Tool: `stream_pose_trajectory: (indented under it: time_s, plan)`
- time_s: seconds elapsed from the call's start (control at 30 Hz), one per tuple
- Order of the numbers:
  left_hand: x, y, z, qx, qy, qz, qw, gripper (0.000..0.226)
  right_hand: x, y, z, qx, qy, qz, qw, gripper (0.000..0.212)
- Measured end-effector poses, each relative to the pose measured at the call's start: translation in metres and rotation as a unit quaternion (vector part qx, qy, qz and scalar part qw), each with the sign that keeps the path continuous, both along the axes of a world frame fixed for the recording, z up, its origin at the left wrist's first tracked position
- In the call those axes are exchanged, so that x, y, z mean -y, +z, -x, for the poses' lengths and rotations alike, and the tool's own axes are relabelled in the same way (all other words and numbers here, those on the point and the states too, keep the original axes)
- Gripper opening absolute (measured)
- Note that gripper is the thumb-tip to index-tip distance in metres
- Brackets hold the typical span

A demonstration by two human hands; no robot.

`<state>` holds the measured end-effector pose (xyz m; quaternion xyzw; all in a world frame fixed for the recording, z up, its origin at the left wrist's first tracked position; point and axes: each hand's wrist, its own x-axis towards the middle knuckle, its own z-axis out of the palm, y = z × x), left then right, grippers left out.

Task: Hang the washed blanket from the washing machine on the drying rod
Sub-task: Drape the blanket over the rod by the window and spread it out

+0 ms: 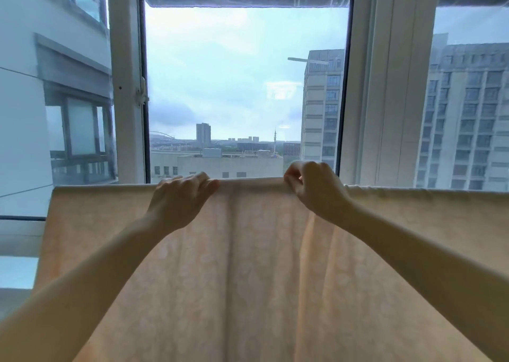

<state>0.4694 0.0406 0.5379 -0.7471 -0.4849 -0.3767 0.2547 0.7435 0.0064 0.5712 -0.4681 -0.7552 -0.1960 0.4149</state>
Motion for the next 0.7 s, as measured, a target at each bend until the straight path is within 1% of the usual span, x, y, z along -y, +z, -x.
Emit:
stream_pose_trajectory:
  time_s: [0.07, 0.13, 0.2, 0.27, 0.37, 0.43, 0.5, 0.6, 0.7]
  plan:
    - [0.002, 0.007, -0.001, 0.031, -0.030, 0.045, 0.998, 0.055, 0.001, 0.004, -0.007, -0.024, -0.026, -0.008, 0.999, 0.011]
    - [0.004, 0.011, -0.008, 0.054, -0.056, 0.057, 0.995, 0.042, 0.001, 0.004, -0.014, -0.036, -0.039, -0.004, 0.999, 0.012]
    - [0.009, 0.011, -0.021, 0.048, -0.069, 0.022, 0.996, 0.030, 0.001, 0.000, -0.019, -0.030, -0.044, 0.013, 0.998, 0.013]
    - [0.014, 0.006, -0.039, 0.011, -0.080, -0.021, 0.997, 0.024, 0.002, -0.003, -0.024, -0.027, -0.042, 0.033, 0.998, 0.015]
    - [0.018, -0.006, -0.067, -0.046, -0.102, -0.062, 0.992, 0.027, 0.005, -0.002, -0.029, -0.024, -0.049, 0.059, 0.997, 0.017]
    - [0.019, -0.012, -0.083, -0.068, -0.101, -0.061, 0.991, 0.038, 0.007, 0.001, -0.031, -0.028, -0.051, 0.073, 0.996, 0.017]
    - [0.019, -0.014, -0.093, -0.076, -0.088, -0.059, 0.991, 0.046, 0.008, 0.002, -0.033, -0.033, -0.049, 0.081, 0.995, 0.017]
    - [0.017, -0.012, -0.104, -0.078, -0.077, -0.058, 0.992, 0.048, 0.009, -0.001, -0.037, -0.036, -0.057, 0.084, 0.994, 0.017]
    - [0.016, -0.010, -0.114, -0.086, -0.064, -0.055, 0.993, 0.047, 0.012, -0.006, -0.045, -0.032, -0.063, 0.089, 0.994, 0.030]
